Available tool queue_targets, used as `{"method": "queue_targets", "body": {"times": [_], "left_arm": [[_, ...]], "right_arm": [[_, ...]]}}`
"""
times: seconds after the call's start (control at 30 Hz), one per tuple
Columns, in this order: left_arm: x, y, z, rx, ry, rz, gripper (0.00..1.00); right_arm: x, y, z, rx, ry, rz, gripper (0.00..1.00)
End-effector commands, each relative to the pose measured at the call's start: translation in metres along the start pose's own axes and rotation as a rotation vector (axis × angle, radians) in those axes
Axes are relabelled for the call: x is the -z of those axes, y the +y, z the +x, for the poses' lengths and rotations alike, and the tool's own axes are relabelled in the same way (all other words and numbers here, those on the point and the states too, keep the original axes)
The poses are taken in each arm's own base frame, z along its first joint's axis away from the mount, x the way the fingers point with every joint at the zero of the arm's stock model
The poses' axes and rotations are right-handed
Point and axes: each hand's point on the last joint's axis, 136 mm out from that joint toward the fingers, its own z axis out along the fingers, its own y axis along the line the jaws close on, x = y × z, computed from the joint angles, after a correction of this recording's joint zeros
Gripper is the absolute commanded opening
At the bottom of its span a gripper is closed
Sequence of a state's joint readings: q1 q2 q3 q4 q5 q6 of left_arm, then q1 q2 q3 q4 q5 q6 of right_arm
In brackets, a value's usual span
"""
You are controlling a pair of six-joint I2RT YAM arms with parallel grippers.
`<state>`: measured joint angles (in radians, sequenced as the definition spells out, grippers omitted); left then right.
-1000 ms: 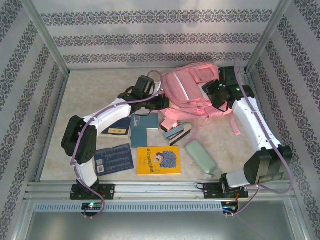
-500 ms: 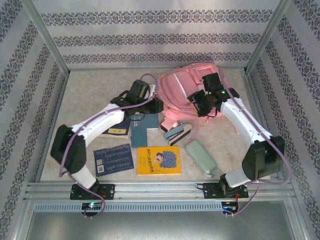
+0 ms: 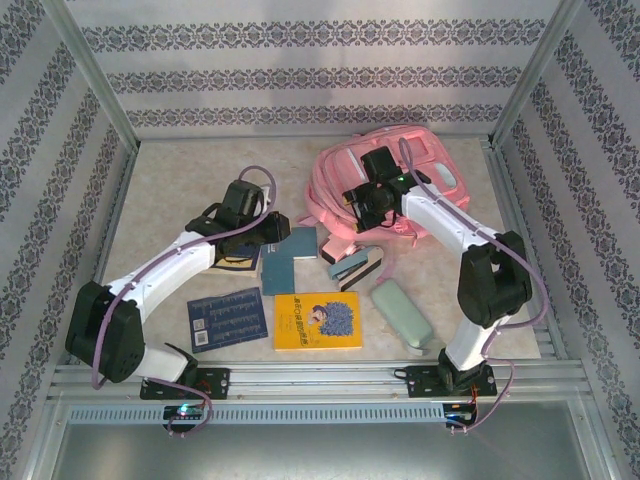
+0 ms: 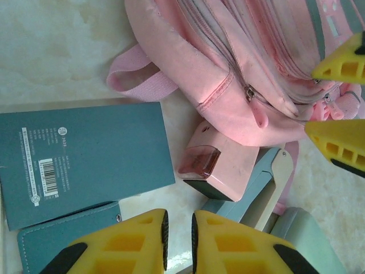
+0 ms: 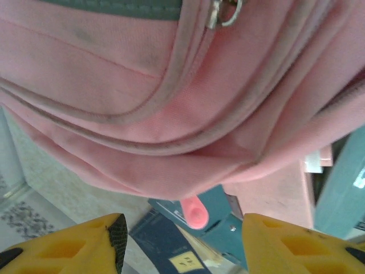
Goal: Pack the student bag
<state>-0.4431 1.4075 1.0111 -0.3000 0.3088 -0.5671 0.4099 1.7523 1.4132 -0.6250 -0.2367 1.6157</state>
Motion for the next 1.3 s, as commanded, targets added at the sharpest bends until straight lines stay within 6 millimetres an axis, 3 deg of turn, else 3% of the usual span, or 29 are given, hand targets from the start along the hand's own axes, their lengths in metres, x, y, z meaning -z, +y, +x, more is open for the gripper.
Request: {"method": "queue_targets", "body": {"times": [0.0, 0.1, 0.13, 0.2, 0.27, 0.37, 0.43, 0.5, 0.73, 1.07, 1.27], "left_arm": [[0.012, -0.004, -0.006, 0.005, -0.047, 0.023, 0.19], [0.013, -0.001, -0.002, 0.006, -0.042, 0.019, 0.19], [0.013, 0.000, -0.001, 0.003, -0.039, 0.018, 0.19], [0.015, 0.000, 0.000, -0.008, -0.037, 0.013, 0.19], [0.015, 0.001, 0.001, -0.018, -0.029, 0.010, 0.19], [0.014, 0.003, 0.002, -0.019, -0.021, 0.012, 0.19], [0.012, 0.003, 0.003, -0.016, -0.016, 0.019, 0.19], [0.010, 0.004, 0.004, -0.012, -0.009, 0.023, 0.20], [0.009, 0.005, 0.007, -0.030, 0.012, 0.023, 0.20], [0.009, 0.012, 0.011, -0.011, 0.023, 0.020, 0.19], [0.010, 0.016, 0.013, -0.001, 0.022, 0.016, 0.19]], "right_arm": [[-0.011, 0.009, -0.010, -0.079, -0.040, -0.026, 0.58], [-0.018, 0.009, -0.011, -0.066, -0.026, -0.017, 0.57], [-0.015, 0.026, -0.012, 0.015, -0.019, -0.077, 0.55], [0.009, 0.065, -0.011, 0.363, -0.050, -0.155, 0.55], [0.031, 0.084, -0.006, 0.761, -0.111, -0.095, 0.55], [0.037, 0.084, -0.001, 1.285, -0.190, 0.155, 0.56], [0.025, 0.078, 0.010, 1.465, -0.137, 0.214, 0.57], [0.013, 0.072, 0.015, 1.466, -0.059, 0.155, 0.57], [-0.012, 0.047, 0.025, 1.534, 0.022, 0.213, 0.57], [-0.042, 0.027, 0.009, 1.521, 0.026, 0.335, 0.52], [-0.056, 0.017, -0.005, 1.512, 0.005, 0.418, 0.44]]}}
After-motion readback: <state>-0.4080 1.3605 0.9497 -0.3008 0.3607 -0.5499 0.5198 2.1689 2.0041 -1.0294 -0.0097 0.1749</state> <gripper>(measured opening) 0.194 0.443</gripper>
